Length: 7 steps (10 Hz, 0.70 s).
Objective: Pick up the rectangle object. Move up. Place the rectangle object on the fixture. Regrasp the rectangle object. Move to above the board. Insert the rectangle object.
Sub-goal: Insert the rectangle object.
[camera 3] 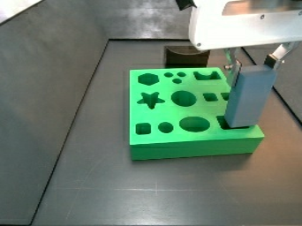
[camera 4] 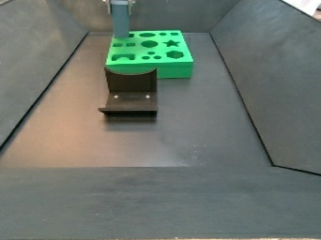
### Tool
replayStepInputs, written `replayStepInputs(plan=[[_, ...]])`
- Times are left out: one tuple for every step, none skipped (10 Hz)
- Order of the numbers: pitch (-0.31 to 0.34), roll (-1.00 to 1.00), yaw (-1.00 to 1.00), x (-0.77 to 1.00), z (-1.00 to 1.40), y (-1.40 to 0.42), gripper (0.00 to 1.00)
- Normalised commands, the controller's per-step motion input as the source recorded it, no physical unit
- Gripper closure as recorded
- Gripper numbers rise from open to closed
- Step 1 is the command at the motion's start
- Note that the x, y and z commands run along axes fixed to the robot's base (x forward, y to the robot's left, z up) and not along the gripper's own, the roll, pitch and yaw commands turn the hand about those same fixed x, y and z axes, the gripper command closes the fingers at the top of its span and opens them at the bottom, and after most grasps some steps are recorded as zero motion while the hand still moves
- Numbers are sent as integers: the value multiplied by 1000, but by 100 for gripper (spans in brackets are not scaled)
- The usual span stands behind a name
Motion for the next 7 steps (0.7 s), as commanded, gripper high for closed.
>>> replayStepInputs(plan=[[44,19,-149,0,26,0,100],[7,44,-134,-29,17,0,100],[0,29,-137,-217,20,0,100],[0,0,-91,-243,63,0,100],[0,31,-117,-249,43,0,100],[0,17,-106,-166,37,0,100],[0,50,0,0,-114,0,100]])
